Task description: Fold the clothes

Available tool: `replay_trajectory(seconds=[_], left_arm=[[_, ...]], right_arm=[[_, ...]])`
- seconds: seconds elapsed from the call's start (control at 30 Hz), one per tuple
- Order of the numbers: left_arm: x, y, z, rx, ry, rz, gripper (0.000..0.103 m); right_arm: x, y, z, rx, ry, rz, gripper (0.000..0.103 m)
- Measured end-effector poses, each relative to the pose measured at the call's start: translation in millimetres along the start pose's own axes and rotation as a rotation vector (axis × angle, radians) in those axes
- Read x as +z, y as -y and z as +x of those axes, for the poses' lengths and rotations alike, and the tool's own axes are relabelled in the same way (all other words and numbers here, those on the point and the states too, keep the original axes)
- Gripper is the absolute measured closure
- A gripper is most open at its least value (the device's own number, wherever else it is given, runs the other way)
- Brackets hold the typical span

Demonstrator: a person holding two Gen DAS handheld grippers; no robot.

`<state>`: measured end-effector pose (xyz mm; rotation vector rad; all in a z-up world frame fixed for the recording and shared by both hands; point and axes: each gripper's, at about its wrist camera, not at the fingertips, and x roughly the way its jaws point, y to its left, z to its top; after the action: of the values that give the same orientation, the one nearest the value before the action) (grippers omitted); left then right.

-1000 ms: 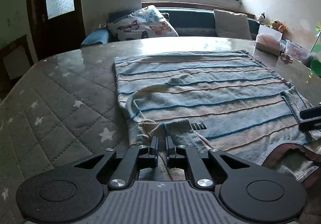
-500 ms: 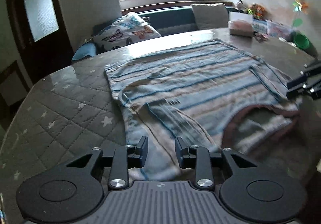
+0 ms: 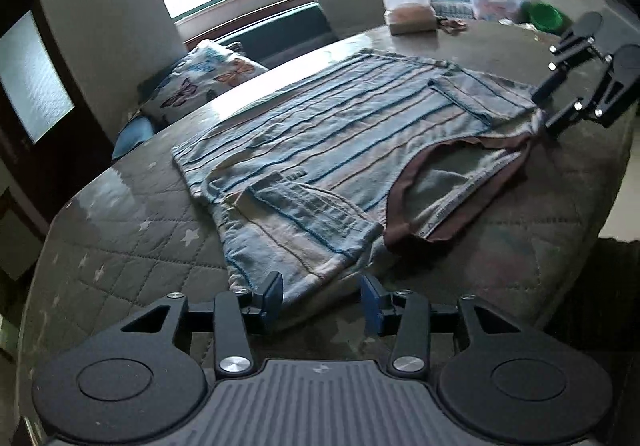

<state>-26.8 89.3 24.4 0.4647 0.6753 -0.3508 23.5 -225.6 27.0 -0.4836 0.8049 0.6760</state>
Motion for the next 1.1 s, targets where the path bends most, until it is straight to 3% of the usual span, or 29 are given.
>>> replay_trajectory(seconds=[0.2,0.37,0.4,0.47,0.6,0.87,1.1], left_arm=[[0.6,1.2,13.6,-0.021,-0.014,0.078,0.057],[2.4,-3.3,16.3,-0.074,-0.015,0.108,0.065],[2.8,-3.6,16.4,-0.083,-0.016,0.112,0.067],[4.5,-5.8,18.9,-0.110,-0.022,0.103,0.085],[7.3,-4.4,22.0,-0.106,-0.021,0.089,0.096],[9.6,6.3,-16.3,-0.064,0.053,0.037,0.098],[5.0,29.2,-84.0,0.011,0.127,-0.028,0.098]], right_arm=[[4.6,10.5,7.6,0.011,0.003,0.013,0.054],[6.8,15.2,9.8,0.037,0.000,0.036,0.069],[6.9,16.3,10.3,0.041,0.001,0.047,0.077],[7.4,18.5,11.3,0.045,0.004,0.069,0.086],[8.6,19.4,11.2,0.031,0.019,0.093,0.096],[3.8,11.8,-20.4,-0.019,0.096,0.098,0.098],[-17.8,-11.8,-84.0,-0.020,0.150,0.102,0.098]])
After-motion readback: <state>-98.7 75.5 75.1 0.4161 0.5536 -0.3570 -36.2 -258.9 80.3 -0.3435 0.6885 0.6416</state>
